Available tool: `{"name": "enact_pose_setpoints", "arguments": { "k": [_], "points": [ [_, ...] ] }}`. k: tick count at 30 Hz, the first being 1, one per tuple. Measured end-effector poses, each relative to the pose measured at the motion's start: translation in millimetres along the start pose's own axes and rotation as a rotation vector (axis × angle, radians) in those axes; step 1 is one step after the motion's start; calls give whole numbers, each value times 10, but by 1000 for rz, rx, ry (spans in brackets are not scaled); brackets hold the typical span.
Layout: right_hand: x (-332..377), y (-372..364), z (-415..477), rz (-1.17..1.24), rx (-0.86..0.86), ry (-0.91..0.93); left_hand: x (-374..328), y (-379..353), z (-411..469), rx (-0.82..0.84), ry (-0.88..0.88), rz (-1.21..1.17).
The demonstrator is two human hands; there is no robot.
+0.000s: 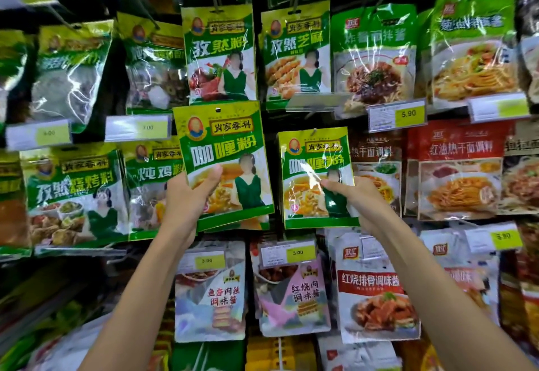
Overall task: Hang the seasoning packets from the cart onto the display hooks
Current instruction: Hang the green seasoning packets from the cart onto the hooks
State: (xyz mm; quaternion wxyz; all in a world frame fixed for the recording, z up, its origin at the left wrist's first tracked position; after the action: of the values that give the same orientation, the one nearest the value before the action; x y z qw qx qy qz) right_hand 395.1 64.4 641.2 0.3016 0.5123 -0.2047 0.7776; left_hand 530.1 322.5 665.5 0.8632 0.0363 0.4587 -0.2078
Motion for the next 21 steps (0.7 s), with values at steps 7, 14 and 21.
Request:
{"name": "enact_pose_setpoints", "arguments": {
  "k": [7,14,21],
  "points": [
    [-9,-74,58,-96,-65,-5,14,-90,-9,26,-42,-17],
    [-64,53,-94,-404,-204,130,56,-196,-121,55,-46,-16],
    [119,0,-462,-279,-281,352,194,-502,-326,154,69,-65]
  ]
}}
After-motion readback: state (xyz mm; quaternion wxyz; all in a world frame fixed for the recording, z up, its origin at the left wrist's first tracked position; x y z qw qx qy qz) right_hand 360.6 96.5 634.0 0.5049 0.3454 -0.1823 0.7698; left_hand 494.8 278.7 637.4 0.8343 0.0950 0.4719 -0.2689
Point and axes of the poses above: each hand's wrist, its own z-axis towards the middle knuckle, its own y-axis out of the back of the hand, x = y × z, the point moved 3 cm from there along z, towards the middle knuckle, and after that the axes turned 1 degree about -z, right-handed, at the moved point
